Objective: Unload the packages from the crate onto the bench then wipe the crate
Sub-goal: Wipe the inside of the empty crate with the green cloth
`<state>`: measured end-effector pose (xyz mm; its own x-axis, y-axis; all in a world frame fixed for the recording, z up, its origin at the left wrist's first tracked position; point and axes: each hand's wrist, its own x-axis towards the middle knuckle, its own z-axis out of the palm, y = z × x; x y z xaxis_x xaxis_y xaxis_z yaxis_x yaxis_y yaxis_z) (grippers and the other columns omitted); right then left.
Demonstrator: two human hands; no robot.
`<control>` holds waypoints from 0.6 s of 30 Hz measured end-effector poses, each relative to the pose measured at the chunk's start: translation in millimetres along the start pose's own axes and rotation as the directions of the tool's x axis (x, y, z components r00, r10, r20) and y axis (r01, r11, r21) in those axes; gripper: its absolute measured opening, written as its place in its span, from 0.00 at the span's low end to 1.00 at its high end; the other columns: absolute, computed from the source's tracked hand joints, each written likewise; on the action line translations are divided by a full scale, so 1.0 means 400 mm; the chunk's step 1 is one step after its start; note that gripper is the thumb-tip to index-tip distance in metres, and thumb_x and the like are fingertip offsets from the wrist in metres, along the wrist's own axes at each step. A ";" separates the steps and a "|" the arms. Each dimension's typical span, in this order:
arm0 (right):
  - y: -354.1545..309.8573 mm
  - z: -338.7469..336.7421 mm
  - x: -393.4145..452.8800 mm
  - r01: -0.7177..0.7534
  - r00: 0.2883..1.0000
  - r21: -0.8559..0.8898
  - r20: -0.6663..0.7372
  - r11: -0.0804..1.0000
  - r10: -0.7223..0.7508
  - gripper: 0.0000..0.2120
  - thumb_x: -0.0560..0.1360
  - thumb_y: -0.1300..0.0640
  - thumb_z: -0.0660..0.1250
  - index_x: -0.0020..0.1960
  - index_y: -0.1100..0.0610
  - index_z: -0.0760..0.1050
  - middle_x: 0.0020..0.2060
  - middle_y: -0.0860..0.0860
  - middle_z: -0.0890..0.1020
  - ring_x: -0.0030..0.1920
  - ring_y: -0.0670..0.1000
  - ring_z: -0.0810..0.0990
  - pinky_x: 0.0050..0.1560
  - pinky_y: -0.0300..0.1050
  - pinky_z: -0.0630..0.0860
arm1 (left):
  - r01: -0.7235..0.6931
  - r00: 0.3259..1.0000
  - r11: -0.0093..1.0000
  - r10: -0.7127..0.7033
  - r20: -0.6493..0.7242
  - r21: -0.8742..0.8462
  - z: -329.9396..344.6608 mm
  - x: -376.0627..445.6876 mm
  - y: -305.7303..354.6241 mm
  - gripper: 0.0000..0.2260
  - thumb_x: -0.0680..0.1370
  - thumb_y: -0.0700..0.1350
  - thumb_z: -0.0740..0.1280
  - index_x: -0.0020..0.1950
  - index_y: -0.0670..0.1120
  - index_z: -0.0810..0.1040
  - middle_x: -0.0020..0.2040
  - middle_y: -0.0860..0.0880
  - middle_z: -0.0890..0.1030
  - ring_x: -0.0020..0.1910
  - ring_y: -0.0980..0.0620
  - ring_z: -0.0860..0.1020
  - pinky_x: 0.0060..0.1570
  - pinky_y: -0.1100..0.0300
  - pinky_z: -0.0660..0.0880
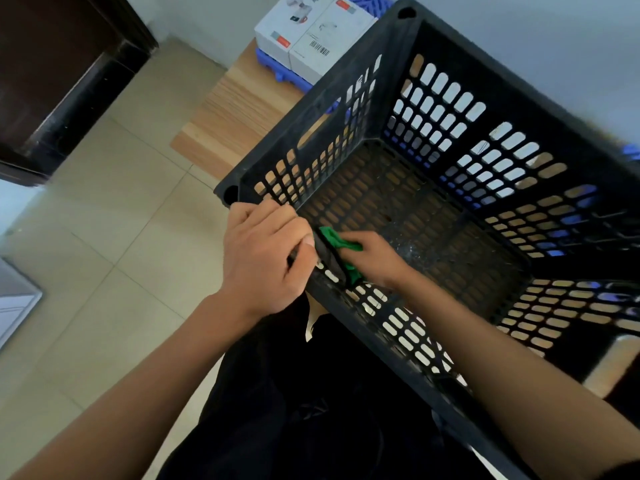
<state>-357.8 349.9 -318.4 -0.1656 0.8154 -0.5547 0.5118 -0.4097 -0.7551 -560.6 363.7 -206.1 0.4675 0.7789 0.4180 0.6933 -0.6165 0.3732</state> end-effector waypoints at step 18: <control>0.080 -0.134 -0.040 -0.097 0.706 0.248 -0.665 0.964 0.243 0.20 0.78 0.60 0.71 0.69 0.54 0.77 0.61 0.50 0.79 0.55 0.45 0.78 0.44 0.24 0.72 | -0.225 0.759 0.969 0.238 0.606 -0.100 0.055 0.345 -0.022 0.16 0.83 0.54 0.60 0.68 0.51 0.76 0.65 0.53 0.78 0.69 0.51 0.70 0.70 0.47 0.65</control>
<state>-293.8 345.7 -315.1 0.5679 0.7484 -0.3427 0.3000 -0.5759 -0.7605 -490.3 479.0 -169.9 0.8525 0.5138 -0.0961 0.5121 -0.7840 0.3509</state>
